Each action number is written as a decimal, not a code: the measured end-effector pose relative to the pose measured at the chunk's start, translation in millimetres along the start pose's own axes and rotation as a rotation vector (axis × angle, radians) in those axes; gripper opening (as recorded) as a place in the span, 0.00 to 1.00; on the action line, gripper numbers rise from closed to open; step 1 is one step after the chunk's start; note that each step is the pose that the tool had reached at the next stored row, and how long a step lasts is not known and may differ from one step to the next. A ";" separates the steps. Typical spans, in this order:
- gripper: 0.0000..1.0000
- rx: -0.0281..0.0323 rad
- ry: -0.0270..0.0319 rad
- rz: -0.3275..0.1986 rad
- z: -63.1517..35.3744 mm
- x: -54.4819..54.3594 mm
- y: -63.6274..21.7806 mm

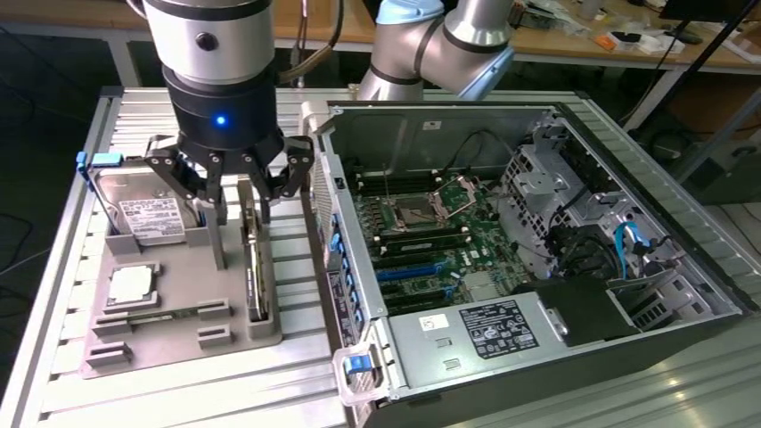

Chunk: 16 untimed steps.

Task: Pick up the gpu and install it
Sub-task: 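Pick up the gpu and move the gpu toward the slot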

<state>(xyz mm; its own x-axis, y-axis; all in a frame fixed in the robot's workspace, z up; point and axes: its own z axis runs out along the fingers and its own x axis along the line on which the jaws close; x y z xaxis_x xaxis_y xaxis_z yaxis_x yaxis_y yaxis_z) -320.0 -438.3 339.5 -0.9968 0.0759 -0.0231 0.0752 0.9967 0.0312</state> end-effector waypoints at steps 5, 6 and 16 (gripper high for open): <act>0.48 0.0000 0.0000 0.000 9.0 0.1 -1.4; 0.48 0.0000 0.0000 0.000 10.8 0.2 -1.6; 0.48 0.0001 0.0001 0.000 29.0 0.5 -3.8</act>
<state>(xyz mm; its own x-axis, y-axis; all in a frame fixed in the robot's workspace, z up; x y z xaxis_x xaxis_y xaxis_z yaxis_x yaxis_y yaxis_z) -320.0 -441.2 310.3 -0.9969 0.0759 -0.0230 0.0752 0.9967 0.0311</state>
